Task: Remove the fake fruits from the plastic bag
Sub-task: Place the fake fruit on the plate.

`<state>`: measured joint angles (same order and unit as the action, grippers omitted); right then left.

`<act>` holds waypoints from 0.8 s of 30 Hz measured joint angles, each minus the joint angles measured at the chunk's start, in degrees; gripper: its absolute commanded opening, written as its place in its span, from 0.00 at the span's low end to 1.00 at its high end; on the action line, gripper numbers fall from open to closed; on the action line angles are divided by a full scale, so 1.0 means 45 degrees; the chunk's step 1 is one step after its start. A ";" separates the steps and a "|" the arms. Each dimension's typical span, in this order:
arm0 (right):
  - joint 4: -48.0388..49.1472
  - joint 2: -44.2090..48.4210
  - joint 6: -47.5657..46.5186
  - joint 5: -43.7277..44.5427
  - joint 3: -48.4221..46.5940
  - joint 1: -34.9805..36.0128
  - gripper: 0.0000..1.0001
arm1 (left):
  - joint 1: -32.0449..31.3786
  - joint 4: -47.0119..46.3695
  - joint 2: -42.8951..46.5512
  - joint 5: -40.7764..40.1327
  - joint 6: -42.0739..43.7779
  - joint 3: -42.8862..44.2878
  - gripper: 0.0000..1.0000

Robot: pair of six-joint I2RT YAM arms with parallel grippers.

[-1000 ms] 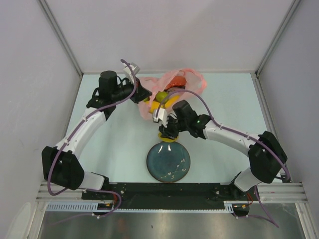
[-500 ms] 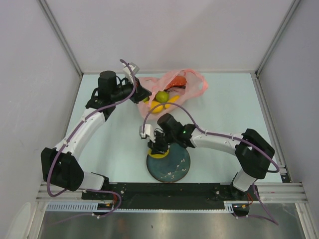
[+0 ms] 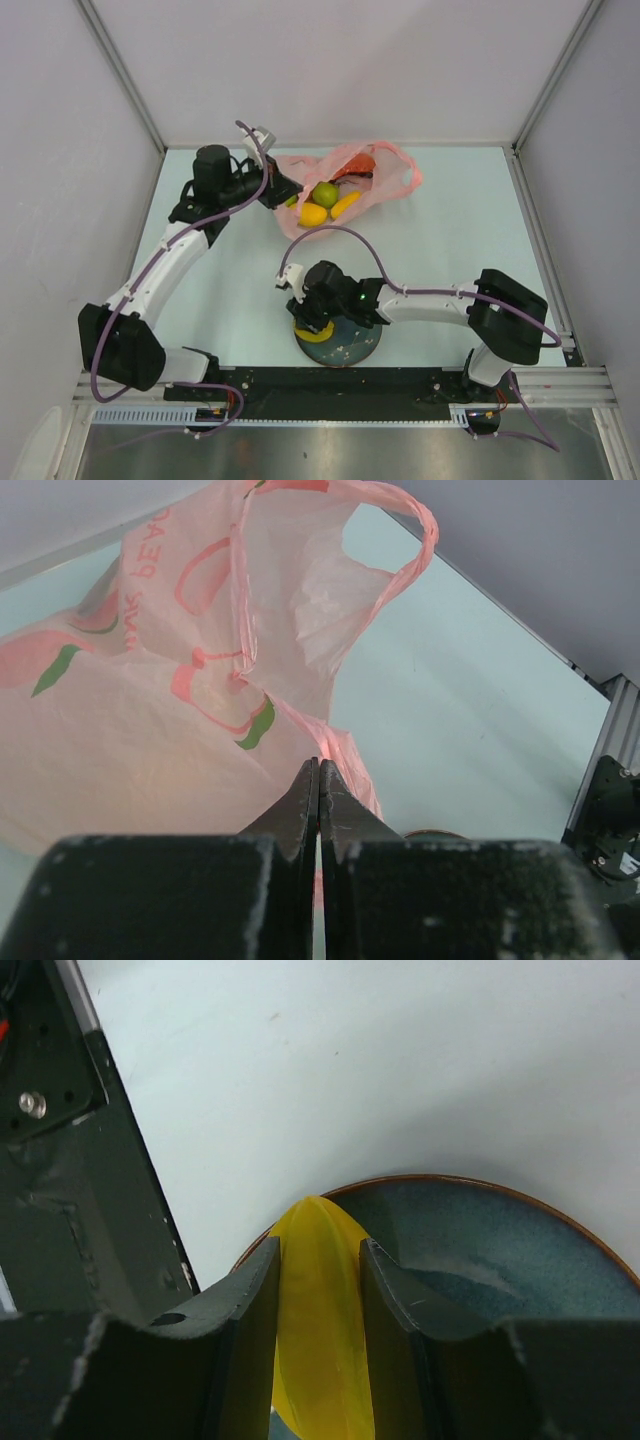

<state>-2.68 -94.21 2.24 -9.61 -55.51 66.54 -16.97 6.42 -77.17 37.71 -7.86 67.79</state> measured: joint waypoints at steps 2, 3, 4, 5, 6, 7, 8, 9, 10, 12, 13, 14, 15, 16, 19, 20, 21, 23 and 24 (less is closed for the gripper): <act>0.0112 0.0000 0.0549 0.0189 0.0000 0.0010 0.20 | 0.0000 -0.0078 0.0087 0.0000 -0.0194 -0.0146 0.00; 0.0151 0.0000 0.0816 0.0277 0.0000 0.0010 0.22 | 0.0000 -0.0097 0.0102 0.0005 -0.0272 -0.0175 0.00; 0.0185 0.0000 0.0981 0.0325 0.0000 0.0005 0.24 | 0.0000 -0.0165 0.0102 0.0005 -0.0355 -0.0219 0.00; 0.0199 0.0000 0.1224 0.0384 0.0000 0.0000 0.27 | 0.0000 -0.0228 0.0102 0.0000 -0.0418 -0.0257 0.00; 0.0199 0.0000 0.1496 0.0418 0.0005 0.0010 0.29 | 0.0000 -0.0296 0.0107 0.0005 -0.0510 -0.0311 0.00; 0.0204 0.0000 0.1661 0.0427 0.0024 0.0010 0.31 | 0.0000 -0.0306 0.0107 0.0005 -0.0588 -0.0335 0.00; 0.0233 0.0000 0.1885 0.0418 0.0063 0.0024 0.32 | 0.0000 -0.0345 0.0107 0.0005 -0.0622 -0.0374 0.00; 0.0238 0.0000 0.2089 0.0418 0.0112 0.0029 0.36 | 0.0000 -0.0359 0.0107 0.0005 -0.0651 -0.0408 0.00; 0.0277 0.0000 0.2234 0.0413 0.0175 0.0029 0.37 | 0.0000 -0.0369 0.0107 0.0005 -0.0704 -0.0432 0.00; 0.0389 0.0000 0.2569 0.0393 0.0267 0.0019 0.45 | 0.0000 -0.0369 0.0107 0.0010 -0.0763 -0.0471 0.00; 0.0437 0.0000 0.2725 0.0374 0.0301 0.0015 0.48 | 0.0000 -0.0374 0.0107 0.0010 -0.0821 -0.0471 0.00; 0.0491 0.0000 0.2861 0.0355 0.0330 0.0015 0.56 | 0.0000 -0.0374 0.0107 0.0010 -0.0835 -0.0471 0.00; 0.0544 -0.0005 0.2997 0.0316 0.0345 0.0024 0.59 | 0.0000 -0.0379 0.0107 0.0010 -0.0889 -0.0471 0.00; 0.0568 -0.0010 0.3152 0.0267 0.0384 0.0024 0.62 | 0.0000 -0.0389 0.0107 0.0024 -0.0933 -0.0471 0.00; 0.0573 -0.0010 0.3351 0.0214 0.0476 0.0024 0.71 | 0.0000 -0.0408 0.0107 0.0068 -0.1049 -0.0471 0.00; 0.0568 -0.0010 0.3361 0.0151 0.0491 0.0010 0.73 | 0.0000 -0.0408 0.0107 0.0107 -0.1073 -0.0471 0.00; 0.0559 -0.0010 0.3356 0.0039 0.0495 -0.0078 0.73 | 0.0000 -0.0408 0.0107 0.0121 -0.1127 -0.0471 0.00; 0.0393 0.0068 0.3196 -0.0287 0.0457 -0.0355 0.73 | 0.0000 -0.0389 0.0102 0.0243 -0.1166 -0.0466 0.00; 0.0204 0.0155 0.3084 -0.0369 0.0418 -0.0583 0.73 | 0.0000 -0.0384 0.0102 0.0296 -0.1166 -0.0466 0.00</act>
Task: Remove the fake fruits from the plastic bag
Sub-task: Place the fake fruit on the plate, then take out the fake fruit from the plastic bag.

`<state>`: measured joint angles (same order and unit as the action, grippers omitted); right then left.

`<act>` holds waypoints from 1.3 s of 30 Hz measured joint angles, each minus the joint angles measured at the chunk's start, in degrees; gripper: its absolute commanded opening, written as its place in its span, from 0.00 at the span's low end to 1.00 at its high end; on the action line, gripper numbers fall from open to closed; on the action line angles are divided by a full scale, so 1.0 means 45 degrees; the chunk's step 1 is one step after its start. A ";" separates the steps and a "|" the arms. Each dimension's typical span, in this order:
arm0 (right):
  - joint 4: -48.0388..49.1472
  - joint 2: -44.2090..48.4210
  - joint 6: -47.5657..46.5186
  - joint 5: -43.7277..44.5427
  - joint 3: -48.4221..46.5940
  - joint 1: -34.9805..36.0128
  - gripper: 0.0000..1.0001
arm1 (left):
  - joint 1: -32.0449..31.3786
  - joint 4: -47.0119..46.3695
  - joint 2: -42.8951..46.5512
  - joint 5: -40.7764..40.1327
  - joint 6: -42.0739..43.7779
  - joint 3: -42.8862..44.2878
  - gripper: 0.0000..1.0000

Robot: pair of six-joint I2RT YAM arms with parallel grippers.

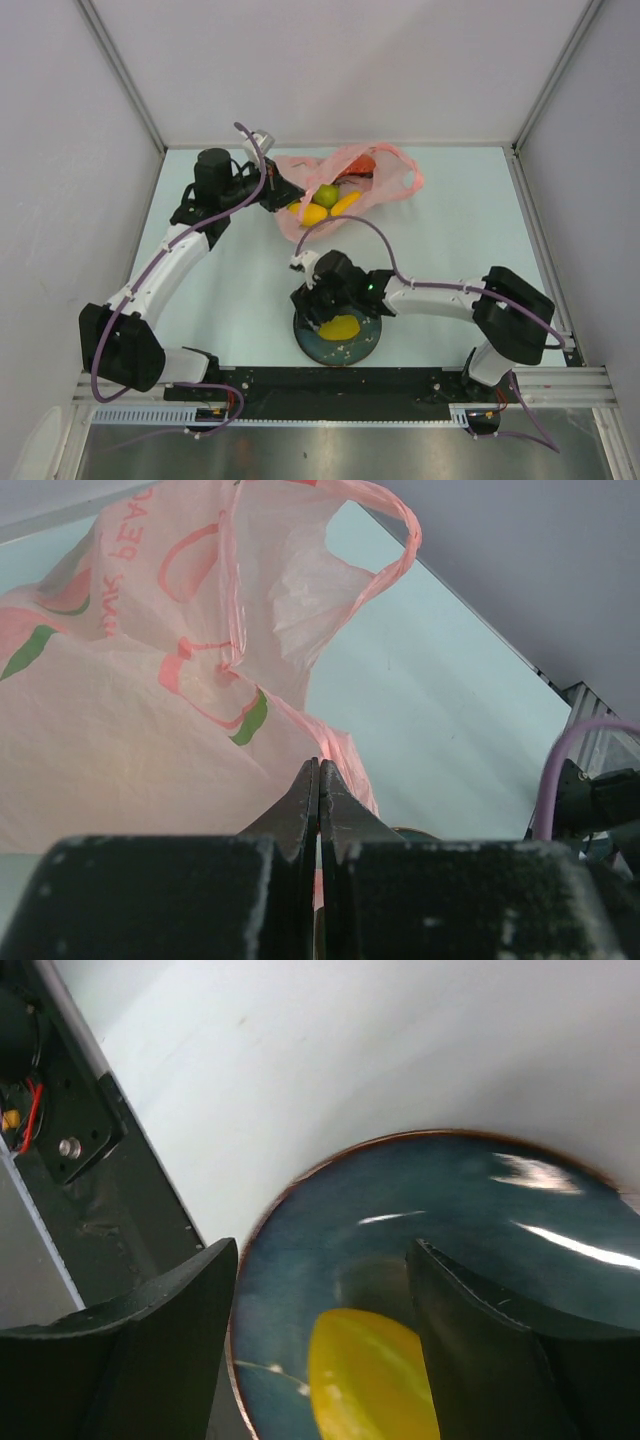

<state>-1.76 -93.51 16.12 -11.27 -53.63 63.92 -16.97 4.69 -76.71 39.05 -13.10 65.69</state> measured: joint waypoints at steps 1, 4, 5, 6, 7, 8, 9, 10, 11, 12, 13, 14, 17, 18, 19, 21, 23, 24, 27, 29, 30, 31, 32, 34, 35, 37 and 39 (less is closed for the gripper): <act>-0.0403 0.0126 -0.0165 -0.0228 -0.0126 -0.0340 0.73 | 0.0000 0.0019 0.0000 0.0044 0.0000 0.0000 0.00; -0.1647 0.0636 -0.0865 -0.0763 -0.0996 -0.1749 0.70 | 0.0000 0.0058 0.0000 0.0083 0.0010 0.0000 0.00; -0.2050 0.0884 -0.1175 -0.0913 -0.1481 -0.2293 0.68 | 0.0000 0.0063 0.0000 0.0083 0.0015 -0.0005 0.00; -0.2375 0.1137 -0.1540 -0.1010 -0.2006 -0.2793 0.67 | 0.0000 0.0073 0.0000 0.0078 0.0024 -0.0005 0.00; -0.2526 0.1365 -0.1836 -0.1049 -0.2443 -0.2977 0.65 | 0.0000 0.0092 0.0000 0.0078 0.0039 -0.0015 0.00; -0.2623 0.1637 -0.2205 -0.1093 -0.2929 -0.3667 0.62 | 0.0000 0.0136 0.0000 0.0073 0.0102 -0.0029 0.00; -0.2657 0.1899 -0.2628 -0.1064 -0.3371 -0.4041 0.60 | 0.0000 0.0189 0.0000 0.0073 0.0170 -0.0029 0.00; -0.2647 0.2098 -0.3011 -0.1010 -0.3779 -0.4367 0.58 | 0.0000 0.0291 0.0005 0.0068 0.0267 -0.0029 0.00; -0.2531 0.2234 -0.3351 -0.0937 -0.4109 -0.4629 0.55 | 0.0000 0.0432 0.0024 0.0063 0.0369 -0.0029 0.00; -0.2385 0.2268 -0.3589 -0.0879 -0.4313 -0.4828 0.54 | 0.0000 0.0559 0.0053 0.0044 0.0442 -0.0029 0.00; -0.2127 0.2225 -0.3925 -0.0748 -0.4541 -0.5095 0.52 | 0.0000 0.0719 0.0087 0.0034 0.0510 -0.0019 0.00; -0.1875 0.2064 -0.4206 -0.0602 -0.4658 -0.5285 0.48 | 0.0000 0.0908 0.0131 0.0029 0.0593 0.0015 0.00; -0.1239 0.1127 -0.4877 -0.0223 -0.4760 -0.5673 0.45 | 0.0000 0.1384 0.0257 0.0005 0.0685 0.0257 0.00; -0.0918 0.0559 -0.5115 -0.0078 -0.4765 -0.5761 0.45 | 0.0000 0.1467 0.0321 -0.0029 0.0699 0.0340 0.00; -0.0690 -0.0024 -0.5357 0.0083 -0.4770 -0.5809 0.45 | 0.0019 0.1501 0.0398 -0.0078 0.0729 0.0413 0.00; -0.0185 -0.1268 -0.5814 0.0418 -0.4770 -0.5824 0.45 | 0.0068 0.1530 0.0495 -0.0131 0.0874 0.0495 0.00; 0.0306 -0.2443 -0.6275 0.0782 -0.4794 -0.5751 0.45 | 0.0223 0.1540 0.0563 -0.0214 0.1005 0.0500 0.00; 0.0539 -0.3157 -0.6586 0.1098 -0.4901 -0.5654 0.45 | 0.0350 0.1549 0.0583 -0.0233 0.1030 0.0500 0.00; 0.0729 -0.4813 -0.7057 0.1651 -0.5377 -0.5207 0.44 | 0.1064 0.1656 0.0602 -0.0355 0.1282 0.0500 0.00; 0.0622 -0.5183 -0.7169 0.1768 -0.5445 -0.4930 0.45 | 0.1496 0.1919 0.0602 -0.0495 0.1593 0.0495 0.00; 0.0559 -0.5197 -0.7169 0.1787 -0.5445 -0.4833 0.46 | 0.1622 0.2021 0.0602 -0.0593 0.1734 0.0491 0.00; 0.0665 -0.5178 -0.7174 0.1797 -0.5459 -0.4741 0.48 | 0.1695 0.2089 0.0602 -0.0646 0.1865 0.0461 0.00; 0.0821 -0.5173 -0.7179 0.1802 -0.5523 -0.4702 0.51 | 0.1719 0.2103 0.0602 -0.0646 0.1948 0.0427 0.00; 0.1258 -0.5173 -0.7359 0.1860 -0.5697 -0.4775 0.61 | 0.1719 0.2113 0.0602 -0.0636 0.2069 0.0306 0.00; 0.1418 -0.5173 -0.7446 0.1875 -0.5785 -0.4862 0.64 | 0.1710 0.2123 0.0602 -0.0631 0.2132 0.0262 0.00; 0.1418 -0.5309 -0.7694 0.1875 -0.6363 -0.5163 0.71 | 0.1695 0.2132 0.0602 -0.0627 0.2171 0.0185 0.00; 0.1413 -0.5659 -0.7907 0.1855 -0.7281 -0.5484 0.77 | 0.1695 0.2132 0.0573 -0.0622 0.2268 0.0180 0.00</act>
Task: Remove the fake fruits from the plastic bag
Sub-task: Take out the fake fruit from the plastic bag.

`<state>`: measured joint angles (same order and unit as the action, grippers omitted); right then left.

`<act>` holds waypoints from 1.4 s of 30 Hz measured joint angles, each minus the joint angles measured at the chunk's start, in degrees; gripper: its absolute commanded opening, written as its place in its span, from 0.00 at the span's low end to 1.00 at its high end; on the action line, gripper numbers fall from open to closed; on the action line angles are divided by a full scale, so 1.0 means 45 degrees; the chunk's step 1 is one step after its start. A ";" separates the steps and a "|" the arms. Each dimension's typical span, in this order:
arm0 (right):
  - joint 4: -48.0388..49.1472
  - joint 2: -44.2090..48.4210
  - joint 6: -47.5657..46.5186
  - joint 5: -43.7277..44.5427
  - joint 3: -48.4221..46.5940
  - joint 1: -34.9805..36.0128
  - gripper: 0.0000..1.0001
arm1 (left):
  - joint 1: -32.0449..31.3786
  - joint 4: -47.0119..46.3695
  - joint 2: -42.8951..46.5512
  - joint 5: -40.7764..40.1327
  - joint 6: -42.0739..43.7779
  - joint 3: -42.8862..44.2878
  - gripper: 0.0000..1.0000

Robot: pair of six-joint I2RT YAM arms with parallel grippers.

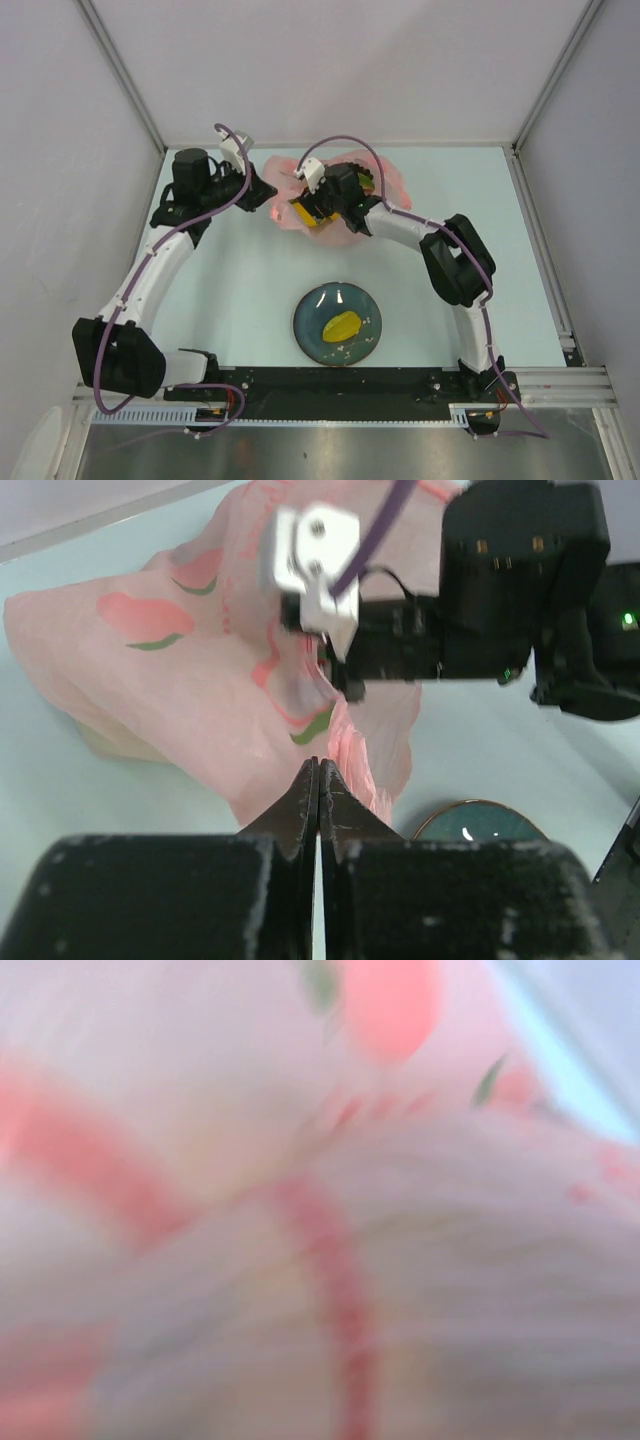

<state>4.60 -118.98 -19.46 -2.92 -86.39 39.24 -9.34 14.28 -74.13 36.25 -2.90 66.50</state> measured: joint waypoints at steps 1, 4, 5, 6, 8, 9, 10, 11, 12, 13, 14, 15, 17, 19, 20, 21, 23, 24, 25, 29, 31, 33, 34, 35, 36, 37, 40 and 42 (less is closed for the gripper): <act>0.0019 -0.0243 -0.0092 -0.0015 -0.0525 -0.0121 0.80 | 0.0000 0.0000 -0.0024 0.0010 0.0039 0.0000 0.00; 0.0015 -0.0933 -0.0393 -0.0049 -0.1632 -0.0437 0.84 | 0.0000 0.0005 -0.0170 0.0029 0.0131 0.0010 0.00; -0.0078 -0.1200 -0.0481 -0.0146 -0.1991 -0.0505 0.84 | 0.0000 0.0005 -0.0248 0.0034 0.0155 0.0024 0.00; -0.0194 -0.1472 -0.0534 -0.0262 -0.2317 -0.0539 0.84 | 0.0000 0.0015 -0.0350 0.0039 0.0204 0.0044 0.00; -0.0729 -0.2021 -0.0690 -0.0578 -0.3011 -0.0549 0.85 | 0.0000 0.0024 -0.0544 0.0034 0.0267 0.0126 0.00; -0.0918 -0.2215 -0.0709 -0.0753 -0.3235 -0.0534 0.86 | 0.0000 0.0034 -0.0622 0.0029 0.0311 0.0170 0.00; -0.1224 -0.2443 -0.0767 -0.0971 -0.3497 -0.0515 0.86 | 0.0000 0.0039 -0.0685 0.0029 0.0321 0.0209 0.00; -0.1409 -0.2579 -0.0792 -0.1137 -0.3628 -0.0510 0.86 | 0.0000 0.0049 -0.0714 0.0029 0.0325 0.0238 0.00; -0.1501 -0.2696 -0.0806 -0.1423 -0.3784 -0.0510 0.88 | 0.0000 0.0053 -0.0748 0.0024 0.0330 0.0282 0.00; -0.1637 -0.2715 -0.0826 -0.1530 -0.3876 -0.0510 0.88 | 0.0000 0.0053 -0.0758 0.0019 0.0330 0.0316 0.00; -0.1768 -0.2730 -0.0860 -0.1695 -0.3959 -0.0510 0.89 | 0.0000 0.0049 -0.0758 0.0010 0.0330 0.0340 0.00; -0.1885 -0.2773 -0.0928 -0.1836 -0.4061 -0.0510 0.90 | 0.0000 0.0044 -0.0758 0.0010 0.0330 0.0355 0.00; -0.2059 -0.2866 -0.1005 -0.2055 -0.4167 -0.0510 0.90 | 0.0000 0.0049 -0.0758 -0.0005 0.0432 0.0379 0.00; -0.2229 -0.3021 -0.1030 -0.2341 -0.4260 -0.0549 0.90 | 0.0000 0.0063 -0.0758 -0.0005 0.0529 0.0379 0.00; -0.2297 -0.3099 -0.1044 -0.2477 -0.4279 -0.0568 0.90 | 0.0000 0.0063 -0.0758 -0.0015 0.0588 0.0384 0.00; -0.2395 -0.3191 -0.1049 -0.2599 -0.4294 -0.0593 0.90 | 0.0000 0.0078 -0.0758 -0.0015 0.0651 0.0384 0.00; -0.2628 -0.3371 -0.1049 -0.2871 -0.4308 -0.0656 0.90 | 0.0000 0.0112 -0.0758 -0.0015 0.0695 0.0384 0.00; -0.2730 -0.3439 -0.1039 -0.2968 -0.4308 -0.0675 0.90 | 0.0000 0.0112 -0.0758 -0.0015 0.0724 0.0384 0.00; -0.2861 -0.3512 -0.1025 -0.3060 -0.4308 -0.0695 0.90 | 0.0000 0.0117 -0.0758 -0.0015 0.0753 0.0384 0.00; -0.3230 -0.3667 -0.1020 -0.3293 -0.4308 -0.0738 0.88 | 0.0000 0.0117 -0.0772 -0.0019 0.0763 0.0389 0.00; -0.3240 -0.3667 -0.1020 -0.3327 -0.4308 -0.0738 0.88 | 0.0000 0.0117 -0.0772 -0.0015 0.0763 0.0389 0.00; -0.3245 -0.3667 -0.1020 -0.3322 -0.4308 -0.0738 0.84 | 0.0000 0.0117 -0.0772 -0.0019 0.0763 0.0389 0.00; -0.3254 -0.3667 -0.1030 -0.3317 -0.4308 -0.0738 0.83 | 0.0000 0.0117 -0.0772 -0.0019 0.0763 0.0389 0.00; -0.3254 -0.3667 -0.1030 -0.3308 -0.4308 -0.0738 0.81 | 0.0000 0.0112 -0.0772 -0.0019 0.0763 0.0389 0.00; -0.3249 -0.3667 -0.1030 -0.3245 -0.4308 -0.0738 0.79 | 0.0000 0.0112 -0.0772 -0.0019 0.0763 0.0389 0.00; -0.3249 -0.3667 -0.1035 -0.3201 -0.4308 -0.0738 0.76 | 0.0000 0.0107 -0.0772 -0.0015 0.0758 0.0389 0.00; -0.3245 -0.3667 -0.1059 -0.2905 -0.4308 -0.0733 0.65 | 0.0000 0.0102 -0.0772 -0.0015 0.0753 0.0384 0.00; -0.3220 -0.3667 -0.1020 -0.2681 -0.4308 -0.0724 0.62 | 0.0000 0.0092 -0.0767 -0.0015 0.0748 0.0379 0.00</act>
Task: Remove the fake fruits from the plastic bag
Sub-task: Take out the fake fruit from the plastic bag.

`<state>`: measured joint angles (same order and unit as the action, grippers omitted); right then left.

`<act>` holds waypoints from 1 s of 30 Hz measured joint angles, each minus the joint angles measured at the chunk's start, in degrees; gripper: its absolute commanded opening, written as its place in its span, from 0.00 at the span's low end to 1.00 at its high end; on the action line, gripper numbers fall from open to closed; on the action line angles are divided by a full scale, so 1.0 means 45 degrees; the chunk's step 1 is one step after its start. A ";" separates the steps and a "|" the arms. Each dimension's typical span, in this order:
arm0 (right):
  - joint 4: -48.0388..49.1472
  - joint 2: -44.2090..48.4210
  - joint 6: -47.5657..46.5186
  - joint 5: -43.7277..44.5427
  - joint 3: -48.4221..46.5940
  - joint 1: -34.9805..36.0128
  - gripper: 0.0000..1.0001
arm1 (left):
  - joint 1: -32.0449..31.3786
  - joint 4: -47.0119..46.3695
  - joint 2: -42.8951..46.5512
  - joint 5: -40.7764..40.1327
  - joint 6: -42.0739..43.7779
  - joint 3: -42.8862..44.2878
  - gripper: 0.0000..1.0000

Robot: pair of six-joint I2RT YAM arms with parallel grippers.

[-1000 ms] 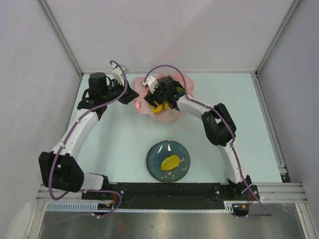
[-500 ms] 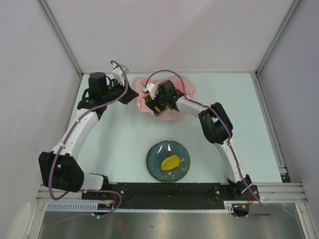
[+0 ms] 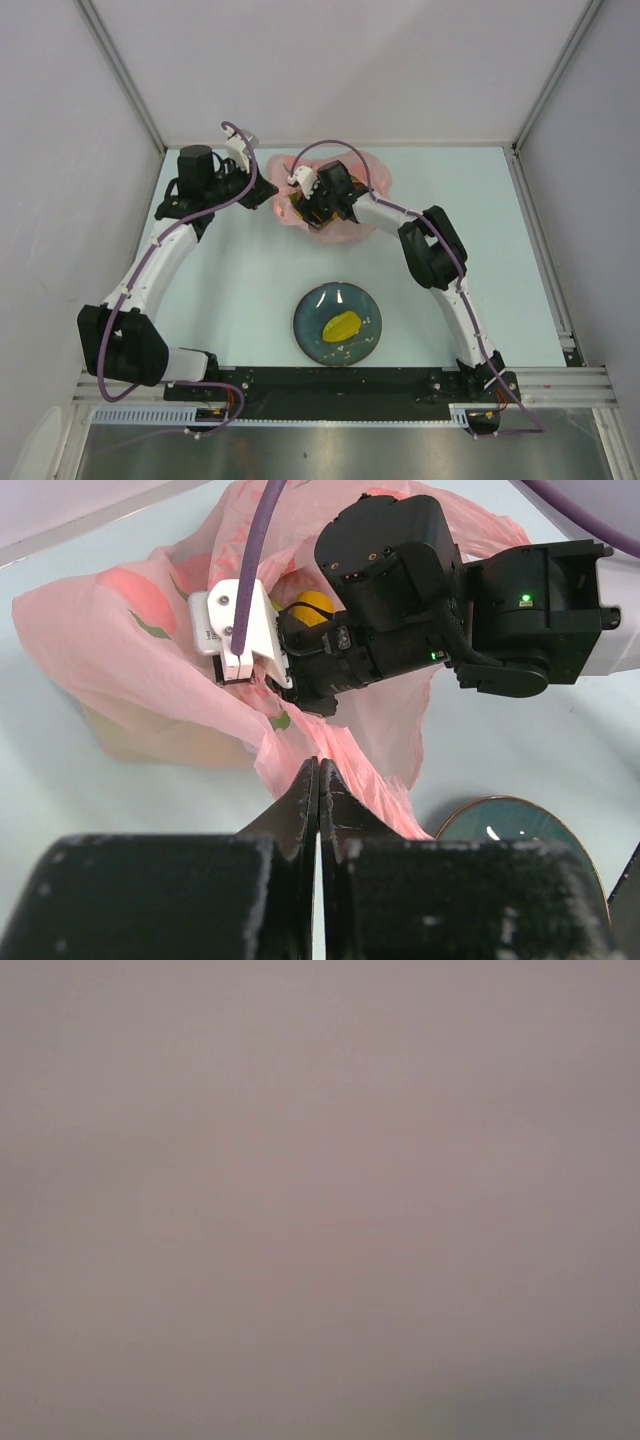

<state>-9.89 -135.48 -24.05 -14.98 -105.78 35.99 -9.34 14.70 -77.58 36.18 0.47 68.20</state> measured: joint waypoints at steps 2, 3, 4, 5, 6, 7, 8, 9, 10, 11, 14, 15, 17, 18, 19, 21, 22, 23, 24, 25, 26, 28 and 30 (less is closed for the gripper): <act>0.0078 0.0010 0.0010 0.0223 0.0010 0.0015 0.57 | 0.0000 0.0000 -0.0005 0.0000 -0.0005 -0.0010 0.00; 0.0117 0.0015 0.0005 0.0277 0.0049 0.0034 0.55 | 0.0000 -0.0015 0.0000 0.0005 -0.0005 -0.0024 0.00; 0.0141 0.0044 0.0010 0.0359 0.0097 0.0044 0.53 | 0.0000 -0.0058 -0.0005 0.0005 -0.0005 -0.0049 0.00; 0.0175 0.0112 0.0015 0.0432 0.0185 0.0073 0.50 | 0.0000 -0.0087 0.0000 0.0005 -0.0005 -0.0063 0.00; 0.0160 0.0248 0.0034 0.0525 0.0355 0.0102 0.50 | 0.0000 -0.0097 -0.0005 0.0010 -0.0005 -0.0073 0.00; 0.0155 0.0291 0.0044 0.0559 0.0398 0.0126 0.49 | 0.0000 -0.0112 -0.0005 0.0015 -0.0044 -0.0087 0.00; 0.0146 0.0442 0.0078 0.0607 0.0515 0.0151 0.48 | 0.0000 -0.0151 -0.0005 0.0019 -0.0112 -0.0102 0.00; 0.0117 0.0602 0.0112 0.0646 0.0631 0.0160 0.47 | 0.0000 -0.0209 -0.0005 0.0019 -0.0141 -0.0131 0.00; 0.0068 0.0894 0.0180 0.0704 0.0845 0.0199 0.47 | 0.0000 -0.0277 0.0000 0.0029 -0.0189 -0.0165 0.00; 0.0044 0.1146 0.0248 0.0748 0.0962 0.0219 0.47 | 0.0000 -0.0350 -0.0005 0.0039 -0.0243 -0.0209 0.00; 0.0044 0.2327 0.0452 0.0860 0.1579 0.0238 0.47 | 0.0000 -0.0515 0.0000 0.0063 -0.0442 -0.0257 0.00; 0.0053 0.2798 0.0544 0.0884 0.1778 0.0238 0.46 | 0.0000 -0.0617 0.0000 0.0073 -0.0466 -0.0282 0.00; 0.0073 0.3789 0.0680 0.0894 0.2244 0.0238 0.46 | 0.0000 -0.0772 0.0000 0.0102 -0.0573 -0.0355 0.00; 0.0068 0.4318 0.0733 0.0879 0.2501 0.0243 0.46 | 0.0000 -0.0860 0.0000 0.0112 -0.0641 -0.0427 0.00; 0.0053 0.4755 0.0782 0.0889 0.2720 0.0238 0.45 | 0.0000 -0.0903 0.0000 0.0112 -0.0699 -0.0486 0.00; 0.0053 0.5911 0.0937 0.0865 0.3415 0.0238 0.45 | 0.0000 -0.0967 0.0000 0.0117 -0.0801 -0.0622 0.00; 0.0015 0.6465 0.1049 0.0845 0.3779 0.0238 0.45 | 0.0000 -0.0967 0.0000 0.0117 -0.0821 -0.0646 0.00; -0.0039 0.6892 0.1132 0.0801 0.4085 0.0233 0.45 | 0.0000 -0.0991 0.0000 0.0117 -0.0874 -0.0670 0.00; -0.0092 0.7441 0.1253 0.0797 0.4493 0.0223 0.44 | 0.0000 -0.1020 0.0000 0.0126 -0.0903 -0.0685 0.00; -0.0214 0.7956 0.1365 0.0743 0.4920 0.0223 0.43 | 0.0000 -0.1069 0.0000 0.0131 -0.0918 -0.0699 0.00; -0.0359 0.8480 0.1472 0.0646 0.5362 0.0209 0.43 | 0.0000 -0.1117 0.0000 0.0131 -0.0923 -0.0709 0.00; -0.0743 0.9326 0.1583 0.0389 0.6028 0.0199 0.41 | 0.0000 -0.1171 0.0000 0.0131 -0.0991 -0.0729 0.00; -0.1151 1.0200 0.1666 0.0058 0.6800 0.0180 0.41 | 0.0000 -0.1195 0.0000 0.0136 -0.1030 -0.0729 0.00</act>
<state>-15.07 -89.58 -16.56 -14.72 -75.18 36.80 -9.34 9.32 -77.58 36.80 -4.16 64.93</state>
